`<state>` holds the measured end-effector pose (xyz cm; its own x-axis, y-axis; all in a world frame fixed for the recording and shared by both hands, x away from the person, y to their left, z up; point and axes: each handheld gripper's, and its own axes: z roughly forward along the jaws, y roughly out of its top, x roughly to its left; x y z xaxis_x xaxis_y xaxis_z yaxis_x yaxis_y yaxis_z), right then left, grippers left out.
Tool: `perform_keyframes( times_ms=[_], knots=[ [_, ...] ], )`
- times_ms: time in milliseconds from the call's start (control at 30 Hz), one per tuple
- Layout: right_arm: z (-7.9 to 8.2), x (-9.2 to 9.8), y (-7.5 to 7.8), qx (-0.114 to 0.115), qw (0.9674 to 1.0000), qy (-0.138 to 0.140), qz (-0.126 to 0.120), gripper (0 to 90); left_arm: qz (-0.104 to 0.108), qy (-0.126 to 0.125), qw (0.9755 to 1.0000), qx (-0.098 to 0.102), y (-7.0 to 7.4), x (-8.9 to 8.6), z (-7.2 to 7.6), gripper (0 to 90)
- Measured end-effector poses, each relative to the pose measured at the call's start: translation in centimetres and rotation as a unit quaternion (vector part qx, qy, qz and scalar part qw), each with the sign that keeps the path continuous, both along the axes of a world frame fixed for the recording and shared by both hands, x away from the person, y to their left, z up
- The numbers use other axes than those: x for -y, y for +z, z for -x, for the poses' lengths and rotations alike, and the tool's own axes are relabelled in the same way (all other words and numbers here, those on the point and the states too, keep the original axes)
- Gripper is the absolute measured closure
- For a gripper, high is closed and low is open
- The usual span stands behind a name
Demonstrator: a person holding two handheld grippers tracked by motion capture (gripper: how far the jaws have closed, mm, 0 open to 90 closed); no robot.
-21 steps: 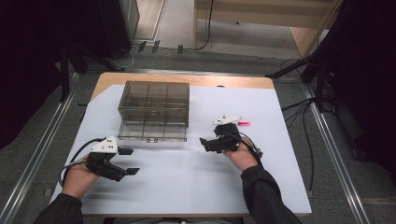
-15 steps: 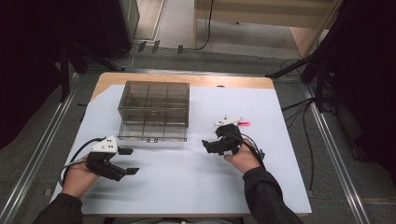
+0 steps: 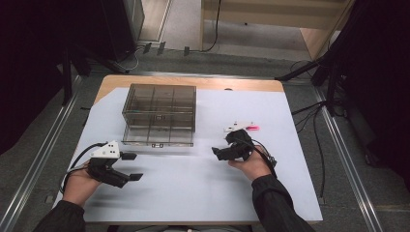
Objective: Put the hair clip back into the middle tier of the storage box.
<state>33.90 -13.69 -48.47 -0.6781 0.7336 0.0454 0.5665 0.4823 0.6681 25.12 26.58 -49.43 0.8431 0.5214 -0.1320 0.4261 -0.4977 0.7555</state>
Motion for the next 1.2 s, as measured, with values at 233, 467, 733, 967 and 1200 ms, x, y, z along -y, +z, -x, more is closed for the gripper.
perform_keyframes(
  times_ms=[233, 467, 733, 967, 1200],
  knots=[
    [-0.1, 0.8, 0.6, -0.001, 0.9998, 0.003, -0.018, 32.0, -0.002, 0.001, 1.0000, 0.000, 0.0, 0.0, 0.0, 23.6],
    [-0.1, 1.3, 0.8, 0.001, 0.9999, 0.008, -0.012, 40.3, -0.002, 0.002, 1.0000, -0.002, 0.1, -0.1, 0.0, 23.6],
    [-0.3, 2.0, 0.8, -0.015, 0.9998, 0.001, -0.014, 44.4, -0.001, 0.001, 1.0000, 0.000, 0.1, -0.1, -0.1, 23.7],
    [-0.3, 2.5, 0.7, -0.019, 0.9998, 0.001, -0.009, 44.7, 0.001, -0.001, 1.0000, -0.001, 0.2, -0.1, -0.3, 23.7],
    [-0.3, 2.7, 0.5, -0.024, 0.9997, 0.005, -0.004, 44.2, 0.002, 0.001, 1.0000, 0.001, 0.2, 0.0, -0.4, 23.7]
  ],
)
